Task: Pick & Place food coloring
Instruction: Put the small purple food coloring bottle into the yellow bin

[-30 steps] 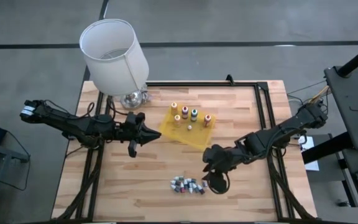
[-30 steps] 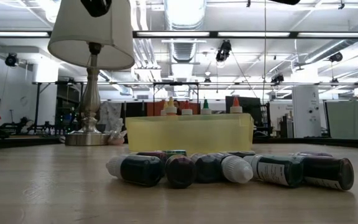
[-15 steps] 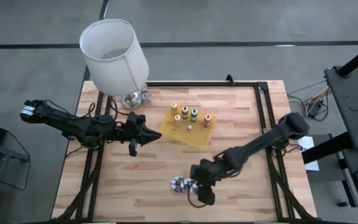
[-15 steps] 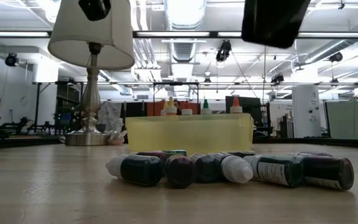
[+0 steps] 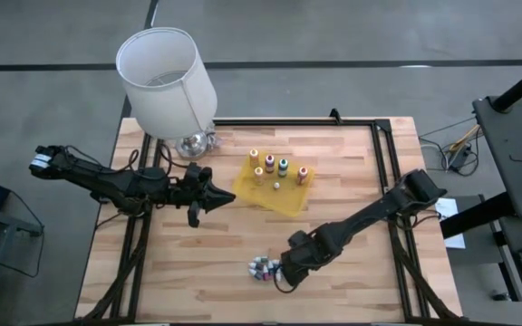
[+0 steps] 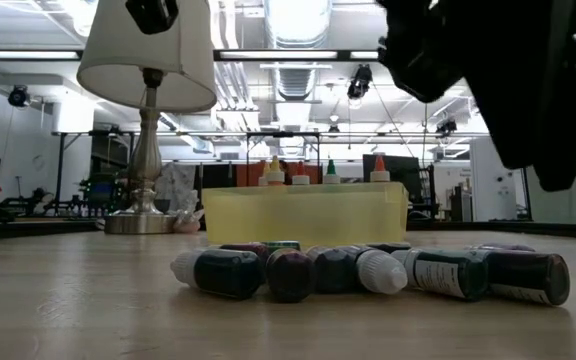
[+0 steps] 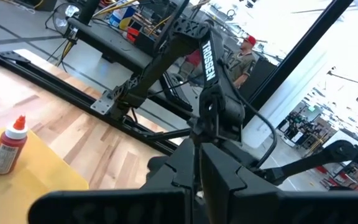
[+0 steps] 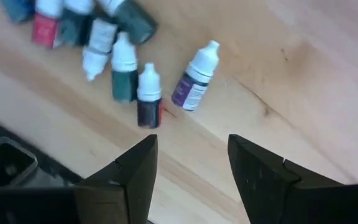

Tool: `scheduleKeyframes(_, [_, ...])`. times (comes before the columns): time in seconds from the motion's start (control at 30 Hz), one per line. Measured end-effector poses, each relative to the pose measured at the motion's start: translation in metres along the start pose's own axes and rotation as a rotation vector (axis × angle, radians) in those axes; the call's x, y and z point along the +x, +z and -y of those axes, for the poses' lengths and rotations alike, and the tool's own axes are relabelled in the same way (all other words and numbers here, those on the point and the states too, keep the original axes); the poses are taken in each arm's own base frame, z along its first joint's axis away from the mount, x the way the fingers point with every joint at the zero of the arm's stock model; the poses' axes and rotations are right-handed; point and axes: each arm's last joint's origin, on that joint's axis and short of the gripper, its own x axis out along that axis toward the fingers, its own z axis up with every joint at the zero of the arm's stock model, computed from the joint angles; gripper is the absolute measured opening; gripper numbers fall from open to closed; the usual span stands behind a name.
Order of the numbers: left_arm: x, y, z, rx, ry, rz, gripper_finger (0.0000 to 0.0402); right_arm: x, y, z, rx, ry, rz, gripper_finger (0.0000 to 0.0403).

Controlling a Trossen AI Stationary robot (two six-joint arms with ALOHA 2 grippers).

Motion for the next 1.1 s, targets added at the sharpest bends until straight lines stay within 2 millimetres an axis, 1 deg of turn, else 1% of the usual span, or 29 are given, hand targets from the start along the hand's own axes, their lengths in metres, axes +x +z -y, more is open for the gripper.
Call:
scheduleKeyframes(0.1, [0.000,0.000,0.000,0.001,0.001,-0.001,0.0000,0.005,0.000,-0.001,0.071,-0.003,0.001,0.0187])
scheduleKeyframes(0.27, [0.000,0.000,0.000,0.000,0.002,-0.003,0.0000,0.014,-0.002,-0.003,0.128,-0.006,0.029,0.0187])
scheduleKeyframes(0.57, [0.000,-0.002,-0.001,0.002,0.011,-0.016,0.0000,0.034,0.002,-0.003,0.238,-0.040,0.111,0.0187])
scheduleKeyframes(0.77, [0.000,-0.002,-0.001,0.003,0.014,-0.020,0.0000,0.035,0.001,-0.003,0.275,-0.034,0.190,0.0187])
scheduleKeyframes(1.1, [0.000,-0.002,-0.001,0.003,0.014,-0.020,0.0000,0.036,-0.004,-0.003,0.306,-0.028,0.200,0.0187])
